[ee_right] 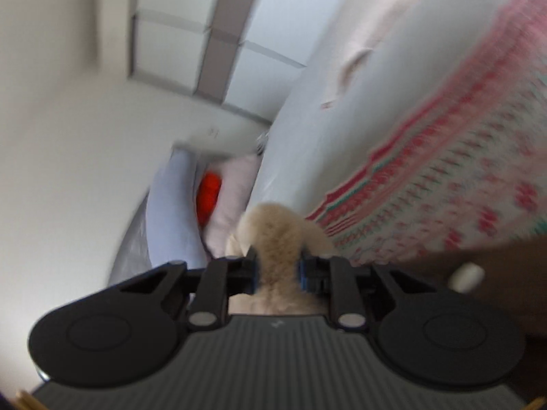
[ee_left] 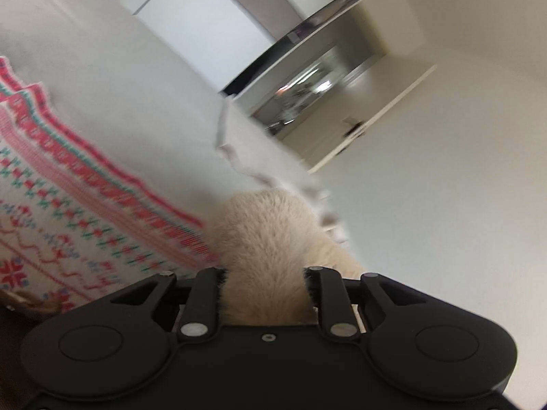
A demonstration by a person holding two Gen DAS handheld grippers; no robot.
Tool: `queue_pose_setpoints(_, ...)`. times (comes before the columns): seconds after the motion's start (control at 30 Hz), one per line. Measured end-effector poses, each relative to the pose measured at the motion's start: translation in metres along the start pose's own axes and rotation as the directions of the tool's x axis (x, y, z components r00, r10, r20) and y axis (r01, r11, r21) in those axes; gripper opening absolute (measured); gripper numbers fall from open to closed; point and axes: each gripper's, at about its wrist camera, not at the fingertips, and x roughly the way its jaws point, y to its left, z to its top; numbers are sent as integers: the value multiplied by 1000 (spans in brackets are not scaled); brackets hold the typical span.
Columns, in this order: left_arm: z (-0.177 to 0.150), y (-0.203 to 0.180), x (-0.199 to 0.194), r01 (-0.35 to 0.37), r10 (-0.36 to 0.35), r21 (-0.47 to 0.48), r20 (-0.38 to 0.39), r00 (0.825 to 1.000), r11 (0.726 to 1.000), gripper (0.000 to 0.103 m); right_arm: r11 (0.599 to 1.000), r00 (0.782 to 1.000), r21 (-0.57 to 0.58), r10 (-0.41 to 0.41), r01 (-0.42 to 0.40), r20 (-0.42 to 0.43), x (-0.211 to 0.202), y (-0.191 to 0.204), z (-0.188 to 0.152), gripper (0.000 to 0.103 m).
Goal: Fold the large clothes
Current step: 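Grasp the fur collar with the left tool while the right tool grasps its other end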
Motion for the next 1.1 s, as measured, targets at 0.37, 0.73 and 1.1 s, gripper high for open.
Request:
queue_pose_setpoints(0.37,13,-39,-17,-169,141,203,145,979,965,56,942,938,-137,-275,307,211,0,13,-20,6)
queue_pose_setpoints(0.73,-4,-54,7,-234,282,503,-21,959,832,37,497,851,-710,-435,500,295,48,103,-92,5)
queue_pose_setpoints(1.1,-3,-16,11,-241,265,344,-24,964,908,57,627,844,-575,-469,525,259,59,58,-76,1)
